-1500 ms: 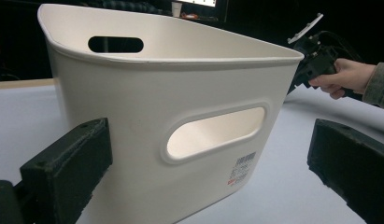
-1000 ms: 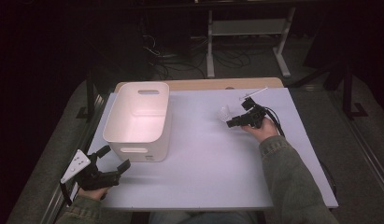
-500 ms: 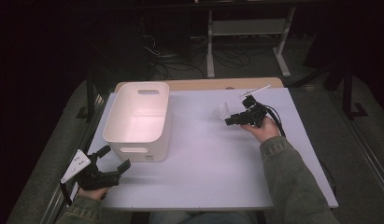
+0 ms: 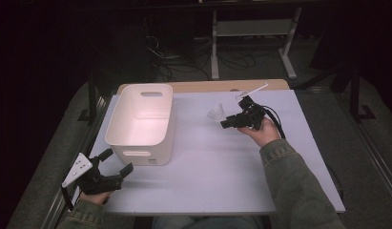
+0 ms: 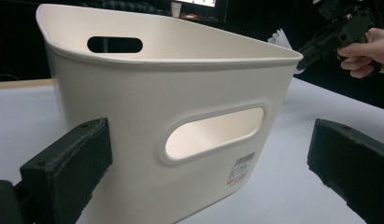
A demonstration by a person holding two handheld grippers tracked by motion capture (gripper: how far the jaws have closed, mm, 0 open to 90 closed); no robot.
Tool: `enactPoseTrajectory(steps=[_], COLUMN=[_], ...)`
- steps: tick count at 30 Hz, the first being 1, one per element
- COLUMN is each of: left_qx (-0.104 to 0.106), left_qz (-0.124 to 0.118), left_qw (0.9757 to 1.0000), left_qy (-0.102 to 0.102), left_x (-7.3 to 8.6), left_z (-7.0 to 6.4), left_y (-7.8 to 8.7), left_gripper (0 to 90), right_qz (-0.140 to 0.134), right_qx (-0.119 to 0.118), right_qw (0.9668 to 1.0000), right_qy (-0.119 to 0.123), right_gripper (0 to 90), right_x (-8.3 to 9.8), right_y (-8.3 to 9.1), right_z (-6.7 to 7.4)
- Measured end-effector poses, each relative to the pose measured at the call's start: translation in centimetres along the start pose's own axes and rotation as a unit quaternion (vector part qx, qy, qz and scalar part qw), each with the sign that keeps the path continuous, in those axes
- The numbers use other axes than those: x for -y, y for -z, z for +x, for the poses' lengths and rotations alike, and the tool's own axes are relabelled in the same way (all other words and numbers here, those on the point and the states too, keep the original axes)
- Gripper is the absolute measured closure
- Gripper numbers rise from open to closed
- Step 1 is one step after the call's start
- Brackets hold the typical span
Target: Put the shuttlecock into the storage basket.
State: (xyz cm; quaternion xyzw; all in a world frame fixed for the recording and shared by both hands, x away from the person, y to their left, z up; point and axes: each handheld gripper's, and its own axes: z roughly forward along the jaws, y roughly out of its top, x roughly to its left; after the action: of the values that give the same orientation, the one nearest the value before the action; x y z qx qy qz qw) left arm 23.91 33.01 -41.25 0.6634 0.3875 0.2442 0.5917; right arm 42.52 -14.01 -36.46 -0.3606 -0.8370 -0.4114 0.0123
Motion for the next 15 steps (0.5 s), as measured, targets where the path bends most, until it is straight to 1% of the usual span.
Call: enactPoseTrajectory(steps=[4, 5, 9, 12, 15], left_qx=[0.000, 0.000, 0.000, 0.000, 0.000], left_qz=[-0.001, 0.000, 0.000, -0.002, -0.001], left_qw=[1.0000, 1.0000, 1.0000, 1.0000, 1.0000], left_qy=[0.001, 0.001, 0.000, 0.001, 0.001], left_x=[0.0, 0.0, 0.0, 0.0, 0.0], left_z=[0.0, 0.0, 0.0, 0.0, 0.0], left_y=[0.0, 0.0, 0.0, 0.0, 0.0], left_gripper=[0.0, 0.0, 0.0, 0.0, 0.0], right_qz=[-0.004, -0.004, -0.007, -0.012, -0.012], right_qx=[-0.008, -0.010, -0.016, -0.028, -0.032], right_qw=[1.0000, 0.9999, 0.9997, 0.9993, 0.9991], right_qy=[0.002, 0.008, 0.017, 0.022, 0.027], right_gripper=[63.4, 63.4, 63.3, 63.4, 63.3], right_x=[-0.4, -0.5, -0.9, -1.3, -1.5], right_y=[0.0, 0.0, 0.0, 0.2, 0.3], right_z=[0.8, 1.0, 1.9, 2.6, 3.0])
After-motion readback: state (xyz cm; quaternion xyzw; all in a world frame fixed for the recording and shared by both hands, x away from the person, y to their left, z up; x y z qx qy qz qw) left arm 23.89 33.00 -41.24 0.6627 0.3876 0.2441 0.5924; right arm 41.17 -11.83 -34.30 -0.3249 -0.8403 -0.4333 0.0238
